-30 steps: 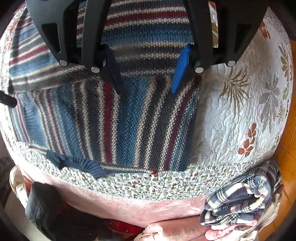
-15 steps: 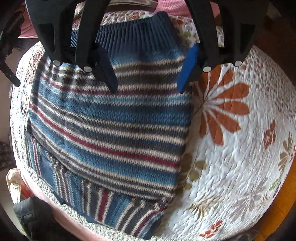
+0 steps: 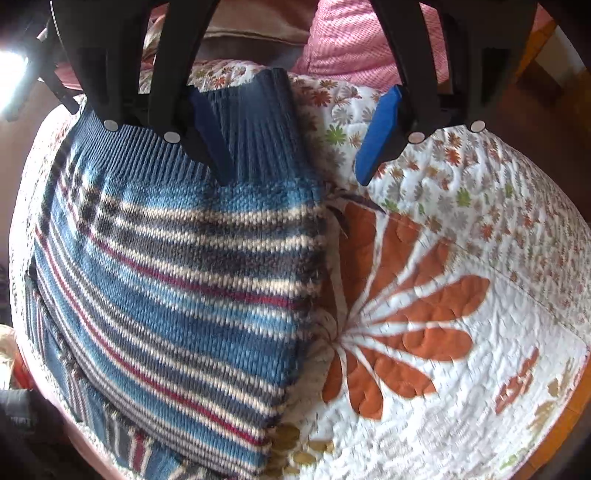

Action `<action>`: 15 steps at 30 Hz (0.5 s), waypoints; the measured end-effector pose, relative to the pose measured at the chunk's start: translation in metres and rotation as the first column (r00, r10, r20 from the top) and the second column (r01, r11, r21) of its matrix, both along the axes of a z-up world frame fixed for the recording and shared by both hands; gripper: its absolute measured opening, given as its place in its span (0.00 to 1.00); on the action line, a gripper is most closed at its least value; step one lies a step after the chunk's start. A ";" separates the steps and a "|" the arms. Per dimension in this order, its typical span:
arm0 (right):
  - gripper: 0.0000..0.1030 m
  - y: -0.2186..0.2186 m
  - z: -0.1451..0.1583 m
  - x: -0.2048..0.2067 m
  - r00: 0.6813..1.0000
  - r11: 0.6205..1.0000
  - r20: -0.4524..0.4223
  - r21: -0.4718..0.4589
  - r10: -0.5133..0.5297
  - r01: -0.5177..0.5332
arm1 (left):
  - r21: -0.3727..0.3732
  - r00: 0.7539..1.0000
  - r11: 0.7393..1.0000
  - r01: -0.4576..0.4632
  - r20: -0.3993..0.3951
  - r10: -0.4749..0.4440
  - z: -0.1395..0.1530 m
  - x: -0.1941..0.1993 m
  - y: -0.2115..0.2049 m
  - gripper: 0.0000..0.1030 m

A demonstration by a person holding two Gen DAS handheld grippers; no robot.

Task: Fold small clothes
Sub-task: 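Move both tools down to the ribbed hem of the sweater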

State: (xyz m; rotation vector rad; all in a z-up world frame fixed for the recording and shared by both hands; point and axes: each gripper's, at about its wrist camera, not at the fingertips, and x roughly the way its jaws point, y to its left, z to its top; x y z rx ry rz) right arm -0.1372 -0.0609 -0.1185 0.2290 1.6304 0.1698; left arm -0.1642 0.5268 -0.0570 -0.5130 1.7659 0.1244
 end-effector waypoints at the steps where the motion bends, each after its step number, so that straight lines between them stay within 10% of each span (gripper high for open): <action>1: 0.60 0.000 -0.001 -0.001 1.000 1.000 -0.007 0.014 -0.001 0.001 | -0.009 1.000 1.000 0.009 -0.013 -0.010 -0.003 -0.001 -0.002 0.67; 9: 0.59 0.013 -0.014 -0.006 0.999 1.000 -0.041 0.006 0.011 -0.011 | 0.002 0.995 0.996 0.088 -0.047 -0.088 -0.019 -0.001 -0.030 0.67; 15: 0.37 0.020 -0.017 -0.008 0.999 1.000 -0.046 0.007 0.008 -0.008 | -0.035 0.992 0.994 0.104 -0.067 -0.106 -0.030 -0.009 -0.051 0.47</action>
